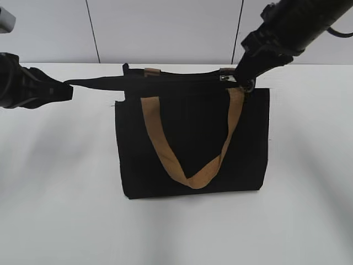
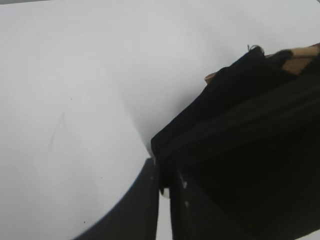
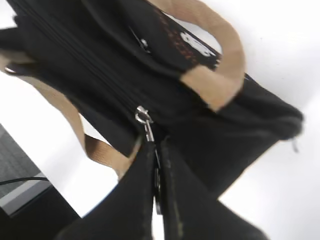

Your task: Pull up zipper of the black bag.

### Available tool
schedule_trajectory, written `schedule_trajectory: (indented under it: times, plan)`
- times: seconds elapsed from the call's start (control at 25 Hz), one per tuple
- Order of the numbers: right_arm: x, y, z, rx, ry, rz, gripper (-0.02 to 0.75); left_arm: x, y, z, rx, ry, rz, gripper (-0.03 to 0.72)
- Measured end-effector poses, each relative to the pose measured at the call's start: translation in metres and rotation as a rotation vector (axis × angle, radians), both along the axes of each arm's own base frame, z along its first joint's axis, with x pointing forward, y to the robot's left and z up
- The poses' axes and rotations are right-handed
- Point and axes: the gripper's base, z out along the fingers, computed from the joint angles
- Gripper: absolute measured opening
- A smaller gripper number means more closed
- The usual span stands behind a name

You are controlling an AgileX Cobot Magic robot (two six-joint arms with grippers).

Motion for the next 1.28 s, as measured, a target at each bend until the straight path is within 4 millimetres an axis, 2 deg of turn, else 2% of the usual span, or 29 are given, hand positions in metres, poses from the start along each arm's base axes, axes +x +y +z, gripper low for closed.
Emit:
schedule_trajectory:
  times: [0.12,0.44,0.52,0.56,0.64,0.72,0.8,0.92,1.08,1.2,1.28]
  plan:
    - [0.0,-0.011,0.003,-0.042,-0.01,-0.015,-0.012,0.003,-0.001,-0.009,0.0,0.032,-0.003,0.018]
    - [-0.001,-0.013,0.005,-0.048,-0.014,-0.021,0.004,0.008,-0.003,-0.027,-0.003,0.098,-0.011,0.025]
    - [-0.001,-0.016,0.006,-0.067,-0.018,-0.022,0.083,0.01,-0.001,-0.027,0.013,0.091,0.011,0.078]
    - [-0.001,-0.019,0.007,-0.071,-0.022,-0.025,0.165,0.011,0.001,-0.028,0.025,0.088,0.031,0.141]
    - [-0.002,-0.021,0.009,-0.073,-0.032,-0.022,0.377,0.014,0.006,-0.029,0.052,0.08,0.066,0.312]
    - [-0.003,-0.022,0.012,-0.072,-0.046,-0.013,0.543,0.015,0.007,-0.03,0.059,0.077,0.077,0.503]
    - [-0.006,-0.022,0.017,-0.069,-0.058,-0.01,0.609,0.015,0.008,-0.029,0.063,0.074,0.083,0.572]
    - [-0.013,-0.023,0.029,-0.064,-0.083,-0.023,0.601,0.013,0.004,-0.022,0.056,0.062,0.138,0.532]
    - [-0.028,-0.033,0.048,-0.108,-0.108,-0.069,0.574,0.0,-0.012,0.009,0.048,-0.047,0.169,0.501]
    - [-0.047,-0.043,0.063,-0.148,-0.145,-0.118,0.571,-0.01,-0.023,0.028,0.089,-0.162,0.223,0.495]
    - [-0.067,-0.049,0.069,-0.159,-0.168,-0.14,0.57,-0.016,-0.028,0.034,0.116,-0.211,0.262,0.494]
